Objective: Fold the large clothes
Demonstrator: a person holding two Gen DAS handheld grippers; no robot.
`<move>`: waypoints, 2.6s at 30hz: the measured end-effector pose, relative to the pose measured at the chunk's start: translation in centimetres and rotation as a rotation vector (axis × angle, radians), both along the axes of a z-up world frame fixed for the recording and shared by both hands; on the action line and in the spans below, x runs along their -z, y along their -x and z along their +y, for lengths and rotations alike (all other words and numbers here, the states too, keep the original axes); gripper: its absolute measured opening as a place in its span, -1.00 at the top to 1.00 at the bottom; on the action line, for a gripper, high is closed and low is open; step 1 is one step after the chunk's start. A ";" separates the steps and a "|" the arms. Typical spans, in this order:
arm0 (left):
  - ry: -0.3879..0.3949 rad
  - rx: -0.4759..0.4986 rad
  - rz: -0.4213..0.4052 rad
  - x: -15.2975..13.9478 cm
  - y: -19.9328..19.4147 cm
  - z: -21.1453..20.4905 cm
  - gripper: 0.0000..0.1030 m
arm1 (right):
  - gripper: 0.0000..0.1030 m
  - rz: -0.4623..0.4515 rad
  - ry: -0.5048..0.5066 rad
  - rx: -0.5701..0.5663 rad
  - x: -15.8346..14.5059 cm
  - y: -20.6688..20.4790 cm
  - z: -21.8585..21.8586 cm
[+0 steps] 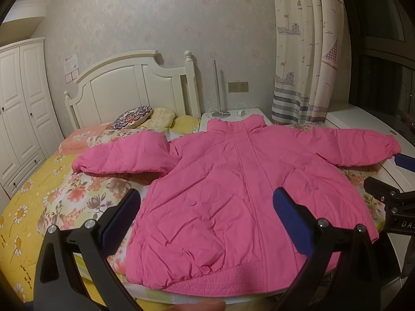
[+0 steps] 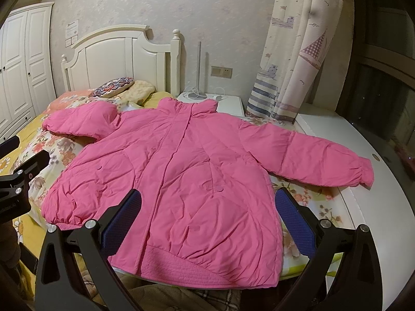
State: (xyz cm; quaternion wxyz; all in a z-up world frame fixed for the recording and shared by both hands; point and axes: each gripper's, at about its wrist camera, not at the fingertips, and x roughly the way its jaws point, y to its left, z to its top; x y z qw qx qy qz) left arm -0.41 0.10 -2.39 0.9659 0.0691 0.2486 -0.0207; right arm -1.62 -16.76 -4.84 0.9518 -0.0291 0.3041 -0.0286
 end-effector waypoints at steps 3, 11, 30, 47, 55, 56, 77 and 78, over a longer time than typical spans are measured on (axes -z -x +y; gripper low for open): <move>0.000 0.001 0.001 0.0 0.0 0.0 -0.96 | -0.91 0.003 -0.003 -0.003 0.2 0.1 0.3; 0.001 0.000 0.002 0.0 -0.1 0.0 -0.96 | -0.91 0.006 -0.004 -0.003 0.1 0.1 0.3; -0.002 0.003 0.018 0.5 -0.3 0.2 -0.96 | -0.91 0.021 -0.010 -0.004 0.7 -0.3 0.1; 0.070 0.069 0.358 10.6 -18.4 -0.2 -0.96 | -0.91 0.080 -0.456 0.486 11.6 -8.4 -21.8; 0.132 0.017 0.430 14.6 -27.7 2.0 -0.96 | -0.91 0.016 -0.576 0.647 15.2 -12.5 -30.5; 0.144 0.024 0.449 15.0 -28.5 2.3 -0.96 | -0.91 0.019 -0.570 0.656 15.4 -13.1 -30.9; 0.115 0.064 0.444 17.4 -28.5 2.3 -0.96 | 0.18 -0.274 -0.095 0.308 2.0 -25.9 -15.4; 0.119 0.065 0.440 17.5 -28.4 2.3 -0.96 | 0.18 -0.273 -0.052 0.275 1.6 -27.1 -13.6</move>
